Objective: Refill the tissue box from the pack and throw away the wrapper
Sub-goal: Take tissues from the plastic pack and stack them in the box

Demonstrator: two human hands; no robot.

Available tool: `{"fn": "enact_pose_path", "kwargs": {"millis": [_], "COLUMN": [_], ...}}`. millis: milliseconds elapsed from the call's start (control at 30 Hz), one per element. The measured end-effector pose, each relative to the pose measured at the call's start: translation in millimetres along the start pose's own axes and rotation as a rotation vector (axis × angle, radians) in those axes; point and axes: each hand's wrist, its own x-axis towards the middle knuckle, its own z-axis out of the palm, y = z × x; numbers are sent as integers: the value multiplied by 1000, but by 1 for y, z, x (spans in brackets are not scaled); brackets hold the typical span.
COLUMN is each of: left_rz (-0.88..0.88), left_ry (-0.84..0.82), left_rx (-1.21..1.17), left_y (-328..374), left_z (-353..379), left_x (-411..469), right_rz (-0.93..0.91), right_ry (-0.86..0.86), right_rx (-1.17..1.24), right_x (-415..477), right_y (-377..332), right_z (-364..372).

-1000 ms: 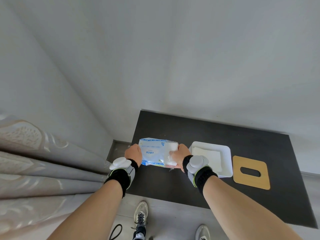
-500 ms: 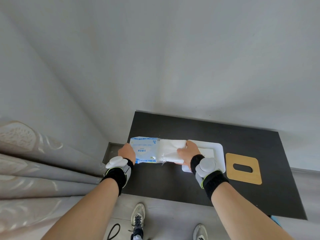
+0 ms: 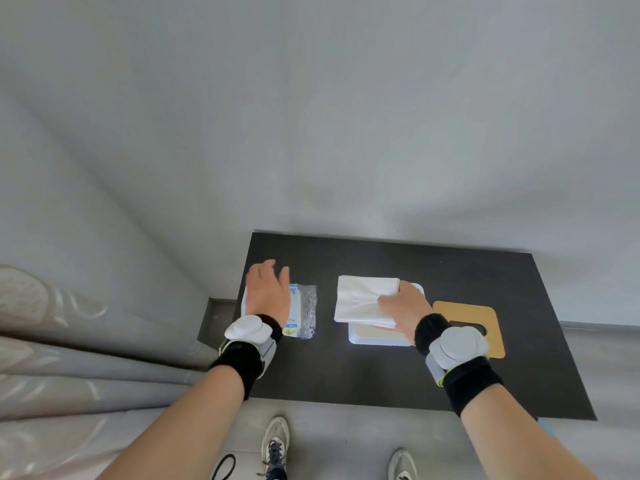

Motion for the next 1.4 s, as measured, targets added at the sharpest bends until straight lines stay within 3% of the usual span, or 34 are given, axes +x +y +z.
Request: {"fn": "enact_pose_path", "kwargs": {"millis": [167,300,433,567,900,1400], "left_rz": [-64,-237,-477,-442,-215,-65], "left_ry": [-262,-489,-602,-655,-517,-444], "left_rx": [-250,-375,-702,-767,-379,33], "left_y": [62,85,103,116,126,100], "left_z": [19,40,50,57,72,102], "left_x": [-17,-23,-28,-43,-51,-41], "right_rz": [-32,-78,-102,-94,-24,-171], "right_ry": [-27,-79,-98,-113,1,96], "right_rx": [165,298,303,333,288,-299], "right_x": [-18,-25,-24,-22,-10,26], "right_y": [2,9,14,25,40,43], "right_z": [-25,-45,-57,-68,-73,-57]}}
